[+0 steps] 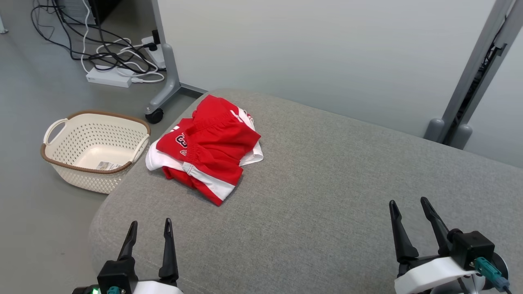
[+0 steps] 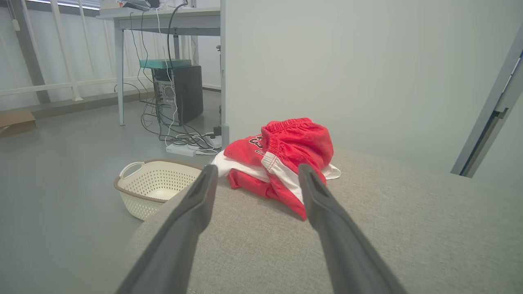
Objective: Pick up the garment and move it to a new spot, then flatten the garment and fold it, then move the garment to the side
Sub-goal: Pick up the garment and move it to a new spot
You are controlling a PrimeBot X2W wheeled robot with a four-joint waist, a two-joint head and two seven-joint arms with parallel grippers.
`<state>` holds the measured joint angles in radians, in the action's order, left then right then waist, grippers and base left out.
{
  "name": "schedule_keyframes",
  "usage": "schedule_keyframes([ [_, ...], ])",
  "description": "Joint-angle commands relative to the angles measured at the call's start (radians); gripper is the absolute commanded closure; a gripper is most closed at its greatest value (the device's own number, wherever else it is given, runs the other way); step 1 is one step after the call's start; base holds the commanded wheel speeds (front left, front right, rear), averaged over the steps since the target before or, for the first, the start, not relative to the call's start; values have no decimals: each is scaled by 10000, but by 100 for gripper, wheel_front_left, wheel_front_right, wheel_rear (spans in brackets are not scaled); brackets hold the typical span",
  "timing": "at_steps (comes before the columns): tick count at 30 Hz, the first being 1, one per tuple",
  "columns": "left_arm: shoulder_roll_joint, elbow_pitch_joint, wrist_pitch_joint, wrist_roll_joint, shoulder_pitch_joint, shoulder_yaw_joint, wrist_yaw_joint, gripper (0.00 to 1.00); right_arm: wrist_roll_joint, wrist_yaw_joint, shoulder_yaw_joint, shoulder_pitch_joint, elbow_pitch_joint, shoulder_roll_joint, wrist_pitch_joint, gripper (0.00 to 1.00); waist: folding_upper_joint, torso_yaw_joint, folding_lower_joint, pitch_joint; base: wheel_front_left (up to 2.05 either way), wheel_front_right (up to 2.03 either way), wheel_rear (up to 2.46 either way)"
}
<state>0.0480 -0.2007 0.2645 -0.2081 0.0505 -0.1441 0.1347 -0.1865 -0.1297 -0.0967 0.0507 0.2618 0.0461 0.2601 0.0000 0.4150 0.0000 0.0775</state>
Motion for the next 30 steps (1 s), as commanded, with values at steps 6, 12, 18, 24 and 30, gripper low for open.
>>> schedule_keyframes([
  [6,41,146,23,292,88,-32,-77,0,-74,-19,-53,-104,23,79,57,0,0,119,0,76,0,0,0],
  [12,45,70,23,533,107,-80,-181,0,-83,-19,-155,-37,-3,79,57,0,0,-87,0,-74,0,0,0],
  [18,42,-119,23,43,-190,255,-616,0,74,-21,-282,105,-117,77,57,0,0,-391,0,-507,0,0,0],
  [24,97,13,23,44,-904,953,-1310,0,370,-19,-335,448,-314,83,57,0,0,-703,0,-1350,0,0,0],
  [30,625,-273,22,-215,-2435,1569,-2210,0,906,-19,-515,1036,-423,80,57,0,0,-1000,0,-2486,0,0,0],
])
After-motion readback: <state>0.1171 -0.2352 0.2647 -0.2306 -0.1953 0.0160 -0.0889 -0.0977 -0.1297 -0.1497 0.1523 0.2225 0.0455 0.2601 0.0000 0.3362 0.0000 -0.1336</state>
